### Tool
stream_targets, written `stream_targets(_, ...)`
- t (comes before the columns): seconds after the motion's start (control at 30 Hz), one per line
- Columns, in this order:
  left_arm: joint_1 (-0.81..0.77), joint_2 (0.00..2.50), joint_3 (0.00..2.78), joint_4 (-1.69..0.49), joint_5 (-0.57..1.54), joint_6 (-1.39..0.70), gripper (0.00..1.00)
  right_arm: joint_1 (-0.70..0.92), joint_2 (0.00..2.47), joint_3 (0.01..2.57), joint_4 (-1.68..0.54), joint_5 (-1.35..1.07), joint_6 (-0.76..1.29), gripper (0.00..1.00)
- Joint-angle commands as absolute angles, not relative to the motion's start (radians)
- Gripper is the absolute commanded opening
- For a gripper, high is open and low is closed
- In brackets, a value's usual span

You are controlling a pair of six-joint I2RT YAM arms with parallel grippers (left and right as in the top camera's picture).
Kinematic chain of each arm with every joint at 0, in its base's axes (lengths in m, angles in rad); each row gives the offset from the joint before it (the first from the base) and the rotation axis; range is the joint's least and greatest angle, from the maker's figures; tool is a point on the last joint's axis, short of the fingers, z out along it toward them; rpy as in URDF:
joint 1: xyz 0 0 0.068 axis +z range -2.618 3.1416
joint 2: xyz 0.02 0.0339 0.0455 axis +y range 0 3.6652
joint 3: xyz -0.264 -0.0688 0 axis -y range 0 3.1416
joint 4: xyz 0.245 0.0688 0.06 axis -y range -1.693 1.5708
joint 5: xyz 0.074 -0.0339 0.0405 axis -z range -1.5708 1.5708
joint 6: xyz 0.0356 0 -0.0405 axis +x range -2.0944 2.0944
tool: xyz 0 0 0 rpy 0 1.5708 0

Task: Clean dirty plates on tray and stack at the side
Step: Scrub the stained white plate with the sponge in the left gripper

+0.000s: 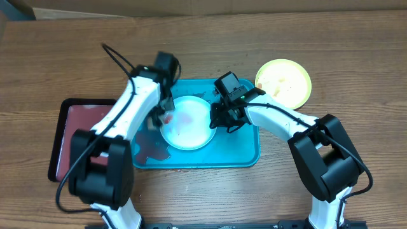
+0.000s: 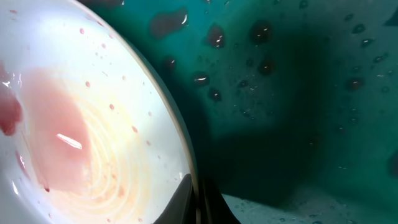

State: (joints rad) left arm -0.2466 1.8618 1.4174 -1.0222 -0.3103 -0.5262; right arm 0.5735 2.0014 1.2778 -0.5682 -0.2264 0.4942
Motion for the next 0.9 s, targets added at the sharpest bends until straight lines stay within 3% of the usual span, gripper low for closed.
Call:
stream_targets(0.0, -0.242, 1.779, 1.491, -1.005, -0.261, -0.542, 0.04, 0.566, 2.011, 1.271, -0.57, -0.195, 0.498, 0.04)
stream_targets(0.17, -0.252, 1.804, 1.473, -0.95, 0.197, -0.42, 0.04, 0.566, 2.011, 1.271, -0.569, -0.195, 0.498, 0.04)
stream_targets(0.4, -0.307, 1.898, 1.361, -0.888, 0.254, -0.449, 0.04, 0.566, 2.011, 1.271, -0.569, -0.195, 0.498, 0.04)
stream_targets(0.53, -0.311, 1.945, 1.327, -0.881, 0.183, -0.449, 0.04, 0.566, 2.011, 1.271, -0.569, -0.195, 0.498, 0.04)
stream_targets(0.87, -0.309, 1.968, 1.326, -0.93, -0.323, -0.45, 0.04, 0.566, 2.011, 1.271, -0.57, -0.195, 0.498, 0.04)
